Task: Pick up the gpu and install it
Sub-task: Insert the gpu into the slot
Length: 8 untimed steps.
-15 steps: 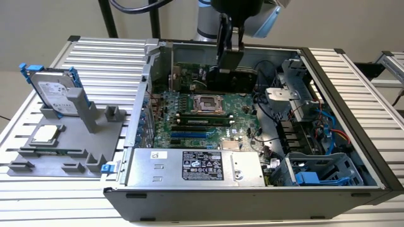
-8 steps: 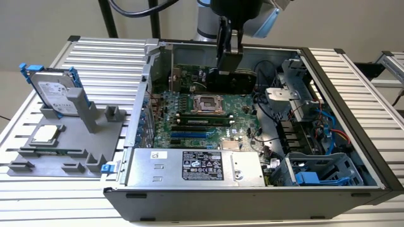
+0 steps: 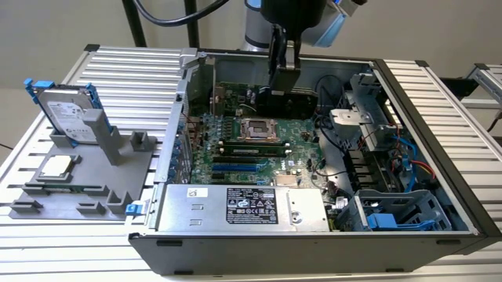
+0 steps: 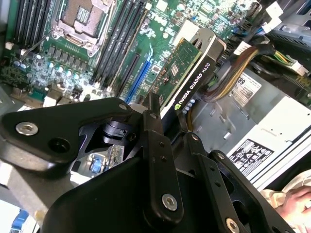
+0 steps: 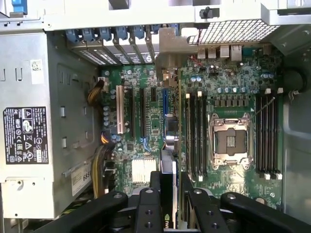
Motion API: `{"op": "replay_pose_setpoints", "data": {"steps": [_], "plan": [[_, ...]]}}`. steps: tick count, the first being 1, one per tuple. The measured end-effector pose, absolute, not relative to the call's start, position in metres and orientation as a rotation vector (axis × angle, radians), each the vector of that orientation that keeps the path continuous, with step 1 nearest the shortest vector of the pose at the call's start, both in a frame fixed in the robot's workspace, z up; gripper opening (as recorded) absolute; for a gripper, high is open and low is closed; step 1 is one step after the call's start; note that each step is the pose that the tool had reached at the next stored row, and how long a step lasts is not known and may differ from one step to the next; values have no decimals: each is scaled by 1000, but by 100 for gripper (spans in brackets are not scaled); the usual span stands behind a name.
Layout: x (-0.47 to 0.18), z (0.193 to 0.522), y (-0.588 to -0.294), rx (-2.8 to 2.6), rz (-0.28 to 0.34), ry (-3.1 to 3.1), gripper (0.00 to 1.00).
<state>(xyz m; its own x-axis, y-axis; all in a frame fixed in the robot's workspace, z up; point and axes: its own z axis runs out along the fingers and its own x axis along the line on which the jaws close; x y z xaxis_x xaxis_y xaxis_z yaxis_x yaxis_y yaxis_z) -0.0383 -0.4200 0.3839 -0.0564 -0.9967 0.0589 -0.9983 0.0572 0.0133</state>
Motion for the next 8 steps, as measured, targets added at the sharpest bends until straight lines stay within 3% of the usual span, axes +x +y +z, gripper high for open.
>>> {"op": "replay_pose_setpoints", "data": {"steps": [8], "plan": [[-38, 378, -418, 2119, 54, -2243, 0]]}}
